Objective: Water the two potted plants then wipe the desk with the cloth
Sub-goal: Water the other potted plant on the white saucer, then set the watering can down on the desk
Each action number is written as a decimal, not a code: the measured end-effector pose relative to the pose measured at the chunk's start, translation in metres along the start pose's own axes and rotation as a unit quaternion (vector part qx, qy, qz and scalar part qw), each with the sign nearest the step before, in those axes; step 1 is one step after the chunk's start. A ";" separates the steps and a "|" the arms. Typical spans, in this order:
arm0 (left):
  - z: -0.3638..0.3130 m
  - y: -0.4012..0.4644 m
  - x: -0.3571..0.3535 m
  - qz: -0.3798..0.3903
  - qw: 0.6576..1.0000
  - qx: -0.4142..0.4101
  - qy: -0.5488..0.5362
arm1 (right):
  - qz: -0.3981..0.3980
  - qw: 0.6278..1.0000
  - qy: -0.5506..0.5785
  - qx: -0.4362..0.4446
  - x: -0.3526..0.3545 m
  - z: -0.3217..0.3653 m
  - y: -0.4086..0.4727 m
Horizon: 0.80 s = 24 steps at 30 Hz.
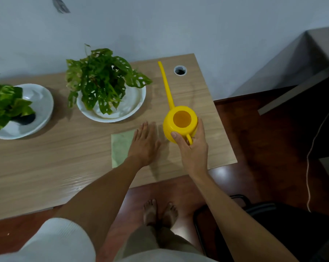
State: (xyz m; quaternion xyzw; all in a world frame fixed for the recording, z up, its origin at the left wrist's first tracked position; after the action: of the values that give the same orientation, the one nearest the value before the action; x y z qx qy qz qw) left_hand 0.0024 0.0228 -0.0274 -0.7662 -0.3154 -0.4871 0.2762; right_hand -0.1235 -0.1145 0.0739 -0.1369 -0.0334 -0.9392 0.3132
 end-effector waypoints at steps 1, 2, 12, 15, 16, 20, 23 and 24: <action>-0.003 0.003 -0.004 -0.002 1.000 -0.011 -0.005 | -0.001 1.000 -0.005 -0.004 0.001 -0.009 0.004; -0.004 0.006 -0.008 -0.003 1.000 -0.021 -0.009 | -0.002 1.000 -0.010 -0.007 0.002 -0.016 0.007; -0.007 0.022 -0.039 0.029 0.999 -0.013 0.009 | 0.003 0.999 -0.019 -0.051 0.006 -0.067 0.026; -0.006 0.021 -0.042 0.020 0.999 -0.019 0.020 | 0.005 0.999 0.002 -0.050 0.004 -0.071 0.029; -0.005 0.021 -0.042 0.019 0.999 -0.020 0.020 | 0.005 0.999 0.011 -0.052 0.004 -0.072 0.030; -0.005 0.021 -0.042 0.024 0.999 -0.020 0.023 | 0.005 0.999 0.029 -0.046 0.002 -0.071 0.031; -0.005 0.022 -0.040 0.027 0.999 -0.017 0.012 | -0.004 0.998 0.016 -0.054 0.000 -0.070 0.030; -0.005 0.022 -0.039 0.025 1.000 -0.016 0.004 | -0.005 0.998 0.011 -0.054 0.000 -0.069 0.030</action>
State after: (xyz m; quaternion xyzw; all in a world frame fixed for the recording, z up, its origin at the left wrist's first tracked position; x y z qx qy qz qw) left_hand 0.0035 -0.0040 -0.0639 -0.7762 -0.2874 -0.4877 0.2776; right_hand -0.1221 -0.1487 0.0074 -0.1436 0.0202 -0.9427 0.3006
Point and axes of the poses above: each hand's wrist, its own y-axis towards the middle knuckle, its own x-axis out of the back of the hand, z = x × y, the point moved 1 cm from there along y, towards the middle knuckle, and after that the axes turned 6 degrees about -z, right-handed, at the moved point
